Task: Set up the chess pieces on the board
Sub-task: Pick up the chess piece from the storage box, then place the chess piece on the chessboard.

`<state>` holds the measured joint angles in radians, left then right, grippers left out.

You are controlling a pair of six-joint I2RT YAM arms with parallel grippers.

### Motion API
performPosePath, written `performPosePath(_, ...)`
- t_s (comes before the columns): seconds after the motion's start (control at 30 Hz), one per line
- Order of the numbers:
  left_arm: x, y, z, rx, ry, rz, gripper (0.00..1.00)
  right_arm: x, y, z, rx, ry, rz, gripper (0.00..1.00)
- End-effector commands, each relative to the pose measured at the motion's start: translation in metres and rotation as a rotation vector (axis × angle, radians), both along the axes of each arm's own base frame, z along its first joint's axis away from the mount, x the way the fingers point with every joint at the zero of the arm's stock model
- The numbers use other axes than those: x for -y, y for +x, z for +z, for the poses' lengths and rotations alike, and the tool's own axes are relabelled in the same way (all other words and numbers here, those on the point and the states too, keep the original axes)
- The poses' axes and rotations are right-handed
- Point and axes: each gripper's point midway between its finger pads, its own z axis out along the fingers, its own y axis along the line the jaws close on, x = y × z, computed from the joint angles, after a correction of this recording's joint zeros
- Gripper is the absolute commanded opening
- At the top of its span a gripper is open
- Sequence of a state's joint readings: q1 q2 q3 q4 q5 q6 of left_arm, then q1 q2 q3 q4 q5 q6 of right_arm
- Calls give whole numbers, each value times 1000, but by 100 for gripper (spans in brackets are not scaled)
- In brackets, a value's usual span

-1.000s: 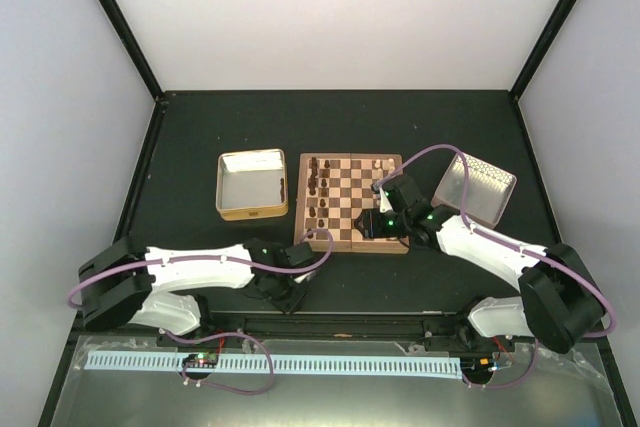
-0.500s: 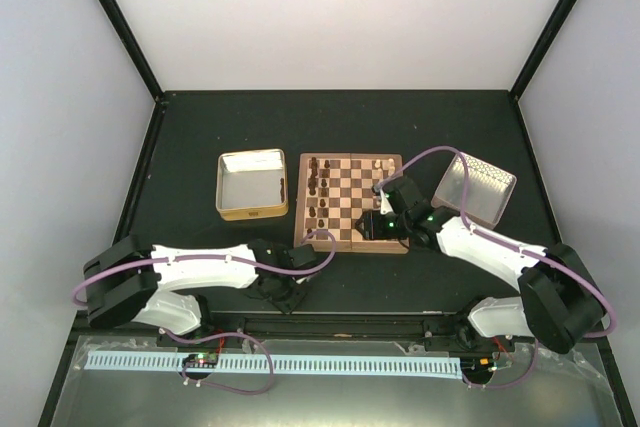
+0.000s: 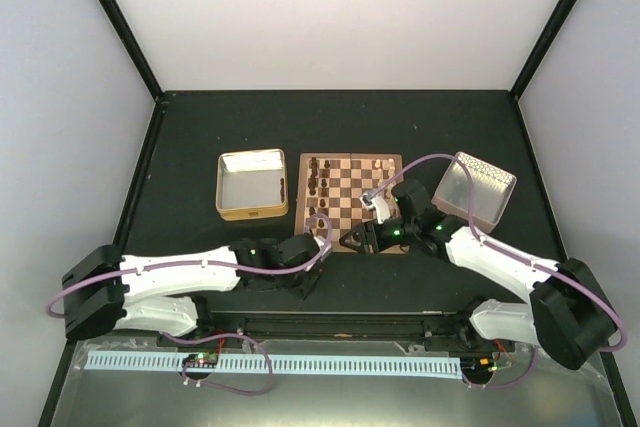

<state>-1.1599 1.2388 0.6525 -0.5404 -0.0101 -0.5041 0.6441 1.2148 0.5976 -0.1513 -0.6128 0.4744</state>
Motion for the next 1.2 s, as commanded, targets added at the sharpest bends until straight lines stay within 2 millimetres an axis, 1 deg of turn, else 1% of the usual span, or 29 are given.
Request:
performPosePath(0.0, 39, 30, 48, 197, -224, -4, 4, -12, -24, 16, -71, 142, 151, 63)
performPosePath(0.13, 48, 37, 70, 276, -340, -11, 4, -14, -30, 15, -109, 153, 179, 63)
performPosePath(0.27, 53, 40, 83, 319, -387, -22, 4, -14, -32, 14, -118, 148, 193, 60)
performPosePath(0.37, 55, 41, 84, 328, -381, -36, 4, -16, -36, 11, -133, 148, 213, 55)
performPosePath(0.5, 59, 39, 85, 326, -386, -62, 5, -19, -35, 8, -142, 136, 214, 47)
performPosePath(0.57, 60, 39, 86, 326, -386, -64, 5, -21, -33, 8, -144, 134, 215, 41)
performPosePath(0.73, 62, 38, 86, 329, -385, -79, 5, -24, -35, 10, -147, 143, 232, 34)
performPosePath(1.0, 63, 36, 83, 321, -378, -101, 5, -28, -36, 18, -142, 179, 246, 32)
performPosePath(1.03, 63, 36, 82, 318, -378, -103, 5, -28, -36, 19, -142, 183, 249, 30)
performPosePath(1.17, 63, 35, 80, 315, -379, -103, 5, -28, -37, 19, -142, 185, 253, 16)
